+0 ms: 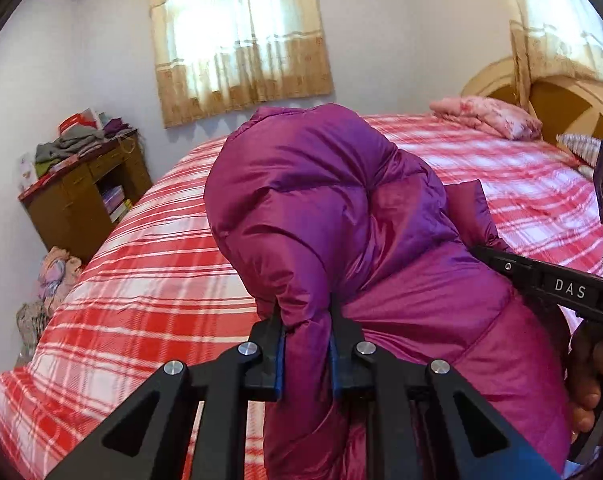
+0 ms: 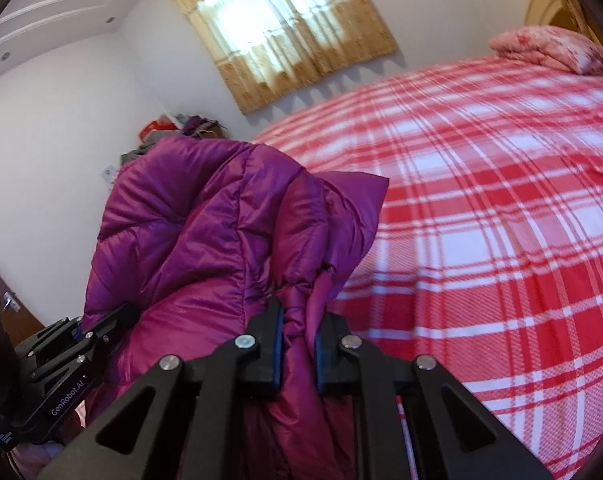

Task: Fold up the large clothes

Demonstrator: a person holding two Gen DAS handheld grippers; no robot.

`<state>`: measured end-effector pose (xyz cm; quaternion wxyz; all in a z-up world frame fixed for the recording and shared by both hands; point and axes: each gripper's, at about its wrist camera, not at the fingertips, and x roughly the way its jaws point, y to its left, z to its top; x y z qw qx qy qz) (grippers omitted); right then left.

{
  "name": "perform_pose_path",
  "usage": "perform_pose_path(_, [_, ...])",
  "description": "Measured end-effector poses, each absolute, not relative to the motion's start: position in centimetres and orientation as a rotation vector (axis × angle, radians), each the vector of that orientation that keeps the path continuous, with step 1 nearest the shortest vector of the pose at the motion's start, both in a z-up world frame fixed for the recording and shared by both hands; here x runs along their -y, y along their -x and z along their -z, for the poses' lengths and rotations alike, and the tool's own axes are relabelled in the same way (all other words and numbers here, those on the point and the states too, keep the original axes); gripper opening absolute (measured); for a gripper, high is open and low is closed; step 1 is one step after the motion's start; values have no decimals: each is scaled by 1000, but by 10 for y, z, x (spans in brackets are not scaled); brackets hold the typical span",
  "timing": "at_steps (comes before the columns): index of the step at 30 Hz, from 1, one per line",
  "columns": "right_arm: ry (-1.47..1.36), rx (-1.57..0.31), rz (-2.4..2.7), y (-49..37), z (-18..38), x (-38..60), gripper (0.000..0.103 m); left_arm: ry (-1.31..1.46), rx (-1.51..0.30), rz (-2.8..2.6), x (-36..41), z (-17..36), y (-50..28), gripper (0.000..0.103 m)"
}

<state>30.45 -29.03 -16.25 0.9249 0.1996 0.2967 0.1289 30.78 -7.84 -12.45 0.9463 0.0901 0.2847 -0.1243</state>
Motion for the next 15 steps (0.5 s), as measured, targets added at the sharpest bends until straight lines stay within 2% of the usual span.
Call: perform_pose_path(15, [-314, -614, -432, -336, 137, 199, 14, -95, -573, 112, -23, 105, -294, 14])
